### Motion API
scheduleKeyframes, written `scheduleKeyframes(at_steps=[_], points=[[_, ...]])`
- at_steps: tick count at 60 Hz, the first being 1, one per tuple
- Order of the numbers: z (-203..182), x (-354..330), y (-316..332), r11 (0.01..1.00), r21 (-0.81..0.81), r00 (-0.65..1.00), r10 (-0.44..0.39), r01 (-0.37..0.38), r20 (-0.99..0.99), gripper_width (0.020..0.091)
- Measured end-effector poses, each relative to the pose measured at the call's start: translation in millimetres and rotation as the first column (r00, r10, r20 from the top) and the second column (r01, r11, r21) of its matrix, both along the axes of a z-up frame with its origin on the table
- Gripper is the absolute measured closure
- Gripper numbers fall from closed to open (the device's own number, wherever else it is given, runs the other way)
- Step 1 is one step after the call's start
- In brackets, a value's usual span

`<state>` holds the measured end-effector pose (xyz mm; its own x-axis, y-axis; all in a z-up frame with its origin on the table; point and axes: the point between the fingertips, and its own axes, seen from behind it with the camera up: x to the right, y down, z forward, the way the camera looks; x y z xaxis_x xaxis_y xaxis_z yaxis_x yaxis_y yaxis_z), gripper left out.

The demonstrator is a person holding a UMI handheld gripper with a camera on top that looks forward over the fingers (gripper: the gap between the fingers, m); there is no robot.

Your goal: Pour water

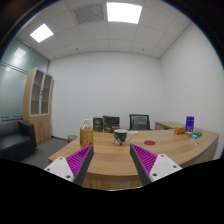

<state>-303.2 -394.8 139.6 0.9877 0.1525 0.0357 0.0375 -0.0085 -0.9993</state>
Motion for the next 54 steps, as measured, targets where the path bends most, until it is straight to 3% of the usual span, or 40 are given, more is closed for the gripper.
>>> scheduleKeyframes(at_steps=[15, 30, 41, 54], points=[[-15, -37, 19, 0.998, -0.035, 0.998, 0.059, -0.06, -0.023, 0.029], [-26, -115, 91, 0.991, -0.044, 0.992, 0.127, -0.127, -0.002, 0.0292], [-37, -148, 169, 0.989, -0.069, 0.991, 0.128, -0.13, -0.037, 0.029], [-35, -165, 238, 0.996, -0.066, 0.998, 0.057, -0.057, 0.0, 0.0286]])
